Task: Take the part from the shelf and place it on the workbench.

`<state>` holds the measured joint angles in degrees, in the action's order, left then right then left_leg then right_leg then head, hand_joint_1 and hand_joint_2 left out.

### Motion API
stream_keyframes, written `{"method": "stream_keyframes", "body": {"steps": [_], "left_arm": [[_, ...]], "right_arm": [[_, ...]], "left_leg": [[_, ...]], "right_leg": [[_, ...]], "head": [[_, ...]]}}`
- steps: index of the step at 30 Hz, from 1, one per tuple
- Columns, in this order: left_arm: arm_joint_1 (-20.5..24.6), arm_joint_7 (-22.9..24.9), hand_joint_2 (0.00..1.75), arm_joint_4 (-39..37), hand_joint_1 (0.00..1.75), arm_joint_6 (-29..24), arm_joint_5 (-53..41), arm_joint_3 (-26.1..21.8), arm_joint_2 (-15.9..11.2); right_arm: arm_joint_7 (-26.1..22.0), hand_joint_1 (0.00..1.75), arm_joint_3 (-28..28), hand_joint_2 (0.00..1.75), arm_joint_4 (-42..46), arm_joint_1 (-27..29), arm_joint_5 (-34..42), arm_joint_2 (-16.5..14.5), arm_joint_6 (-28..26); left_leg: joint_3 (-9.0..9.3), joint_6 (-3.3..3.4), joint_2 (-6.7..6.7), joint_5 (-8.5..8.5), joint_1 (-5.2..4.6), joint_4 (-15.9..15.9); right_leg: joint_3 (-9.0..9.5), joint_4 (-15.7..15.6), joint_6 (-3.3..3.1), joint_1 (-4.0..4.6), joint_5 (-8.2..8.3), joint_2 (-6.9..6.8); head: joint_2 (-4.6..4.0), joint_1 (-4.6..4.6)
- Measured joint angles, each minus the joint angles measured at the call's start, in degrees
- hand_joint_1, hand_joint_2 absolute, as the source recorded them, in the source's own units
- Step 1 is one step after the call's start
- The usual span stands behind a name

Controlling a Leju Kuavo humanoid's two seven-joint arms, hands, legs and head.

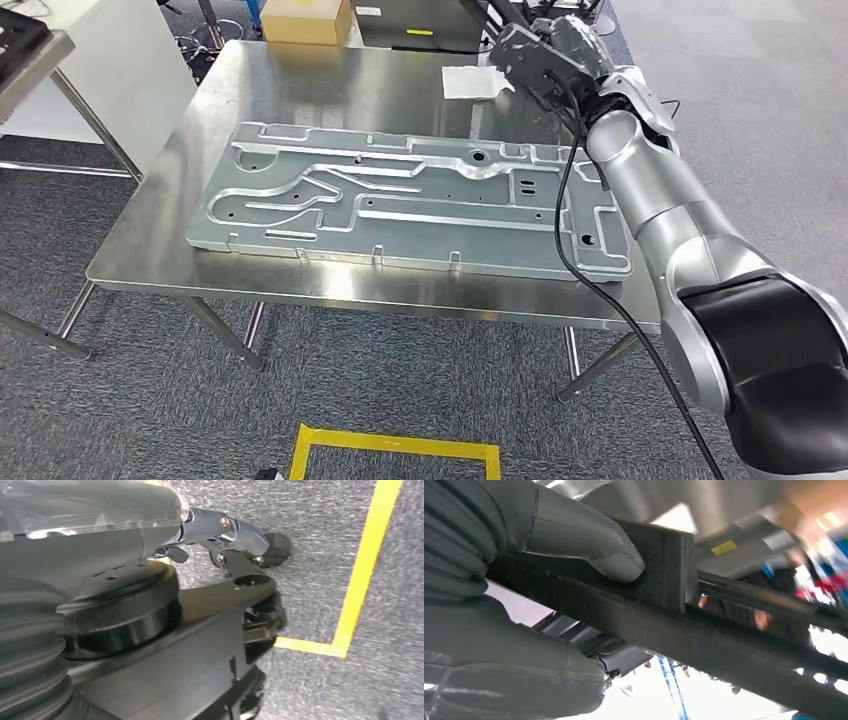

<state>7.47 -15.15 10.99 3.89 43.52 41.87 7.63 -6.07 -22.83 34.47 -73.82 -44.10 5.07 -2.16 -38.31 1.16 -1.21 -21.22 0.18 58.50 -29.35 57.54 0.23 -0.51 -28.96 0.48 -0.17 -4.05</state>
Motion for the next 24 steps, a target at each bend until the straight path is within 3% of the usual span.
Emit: {"method": "stream_keyframes", "body": {"steps": [5, 9, 13, 17, 24], "left_arm": [[0.4, 1.5, 1.75, 0.0, 0.00, -0.2, -1.0, 0.0, 0.0], [0.8, 1.2, 1.75, 0.0, 0.00, -0.6, -1.0, 0.0, 0.0], [0.7, 0.7, 1.75, 0.0, 0.00, -1.2, -0.6, 0.0, 0.0], [0.1, 0.5, 1.75, 0.0, 0.00, -1.4, 0.1, -0.3, 0.0], [-1.4, -0.1, 1.75, 0.0, 0.00, -1.4, 0.3, -0.4, -0.1]], "right_arm": [[3.1, 1.75, -11.9, 1.75, -4.8, -0.2, -16.7, -6.1, 1.3], [4.9, 1.75, -18.4, 1.75, -7.8, 2.1, -18.5, -13.6, -0.7], [4.1, 1.75, -21.2, 1.75, -9.6, 4.9, -18.5, -18.8, -1.6], [2.6, 1.75, -22.7, 1.75, -10.6, 7.3, -18.5, -21.0, -1.8], [0.3, 1.75, -24.5, 1.75, -11.0, 10.6, -18.6, -21.7, -3.4]], "left_leg": [[0.06, 0.10, 0.50, -0.24, -0.13, 0.0], [0.32, 0.03, 0.81, -0.22, -0.03, 0.0], [0.36, -0.18, 0.63, -0.09, 0.13, -0.1], [0.36, -0.21, 0.57, -0.07, 0.18, -0.1], [0.36, -0.22, 0.59, -0.07, 0.18, -0.1]], "right_leg": [[0.55, -1.2, 1.20, -0.12, -0.61, 0.19], [0.52, -1.1, 1.20, -0.06, -0.61, 0.36], [0.56, -1.0, 1.09, 0.12, -0.67, 0.13], [0.57, -0.9, 0.99, 0.17, -0.69, 0.08], [0.56, -0.9, 0.97, 0.17, -0.67, 0.10]], "head": [[0.00, -0.01], [0.00, -0.01], [0.00, -0.02], [0.01, -0.02], [0.00, -0.02]]}}
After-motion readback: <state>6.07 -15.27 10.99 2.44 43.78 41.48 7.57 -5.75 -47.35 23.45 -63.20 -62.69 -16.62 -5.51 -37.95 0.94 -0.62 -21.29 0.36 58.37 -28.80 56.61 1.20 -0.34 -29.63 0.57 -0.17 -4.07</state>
